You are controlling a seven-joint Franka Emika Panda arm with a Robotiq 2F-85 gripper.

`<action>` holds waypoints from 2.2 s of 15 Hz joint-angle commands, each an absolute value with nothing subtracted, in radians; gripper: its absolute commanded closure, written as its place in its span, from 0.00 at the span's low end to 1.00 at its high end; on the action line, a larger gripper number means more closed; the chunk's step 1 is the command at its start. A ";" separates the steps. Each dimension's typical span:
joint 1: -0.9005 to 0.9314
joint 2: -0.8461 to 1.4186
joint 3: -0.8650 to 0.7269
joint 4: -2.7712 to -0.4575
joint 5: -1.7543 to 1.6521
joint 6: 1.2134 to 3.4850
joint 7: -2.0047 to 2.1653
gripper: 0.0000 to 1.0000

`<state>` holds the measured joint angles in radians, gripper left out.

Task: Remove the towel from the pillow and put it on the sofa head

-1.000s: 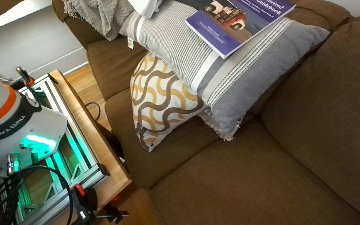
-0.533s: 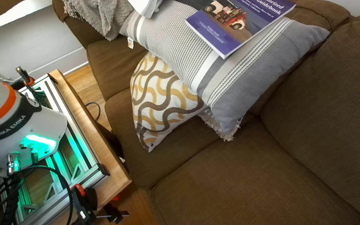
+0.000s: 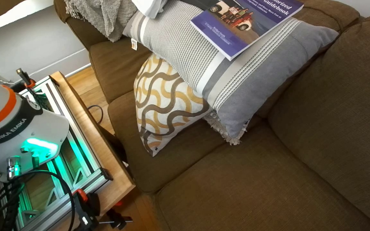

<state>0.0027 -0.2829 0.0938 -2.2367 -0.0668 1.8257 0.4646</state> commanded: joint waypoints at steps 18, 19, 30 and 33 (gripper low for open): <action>-0.051 -0.028 -0.163 -1.984 0.451 1.940 -0.503 0.00; -0.051 -0.022 -0.162 -1.978 0.453 1.937 -0.503 0.00; -0.120 0.254 -0.139 -1.712 0.446 1.834 -1.067 0.00; -0.151 0.390 -0.083 -1.561 0.471 1.820 -1.181 0.00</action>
